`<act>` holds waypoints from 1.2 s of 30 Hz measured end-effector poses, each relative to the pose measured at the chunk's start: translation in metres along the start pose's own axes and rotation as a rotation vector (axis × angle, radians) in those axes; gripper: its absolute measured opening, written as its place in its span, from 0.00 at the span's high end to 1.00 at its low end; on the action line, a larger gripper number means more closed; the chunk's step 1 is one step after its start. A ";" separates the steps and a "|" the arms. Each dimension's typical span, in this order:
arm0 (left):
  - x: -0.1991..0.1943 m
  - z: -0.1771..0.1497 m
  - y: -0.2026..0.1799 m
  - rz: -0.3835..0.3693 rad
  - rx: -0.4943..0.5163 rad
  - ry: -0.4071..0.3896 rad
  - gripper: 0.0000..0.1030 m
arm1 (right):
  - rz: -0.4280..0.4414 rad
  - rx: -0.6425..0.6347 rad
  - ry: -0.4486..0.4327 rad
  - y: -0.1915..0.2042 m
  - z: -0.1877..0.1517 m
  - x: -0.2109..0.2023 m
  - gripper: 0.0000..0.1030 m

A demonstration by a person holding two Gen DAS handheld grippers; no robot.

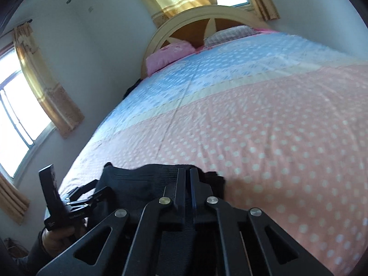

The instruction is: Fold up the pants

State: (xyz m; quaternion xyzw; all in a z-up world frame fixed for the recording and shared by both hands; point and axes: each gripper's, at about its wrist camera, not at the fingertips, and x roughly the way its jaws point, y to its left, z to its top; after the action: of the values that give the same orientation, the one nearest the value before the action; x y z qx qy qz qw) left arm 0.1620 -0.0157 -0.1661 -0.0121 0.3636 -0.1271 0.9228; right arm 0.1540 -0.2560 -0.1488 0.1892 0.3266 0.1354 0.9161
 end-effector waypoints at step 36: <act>0.004 -0.007 0.005 -0.022 -0.001 0.026 0.03 | -0.009 -0.159 0.169 0.018 -0.068 -0.013 0.92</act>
State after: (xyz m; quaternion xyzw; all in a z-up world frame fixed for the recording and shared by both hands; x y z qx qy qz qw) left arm 0.1611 -0.0118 -0.1739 -0.0150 0.3754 -0.1370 0.9166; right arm 0.0976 -0.2267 -0.1827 0.1024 0.3916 0.1721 0.8981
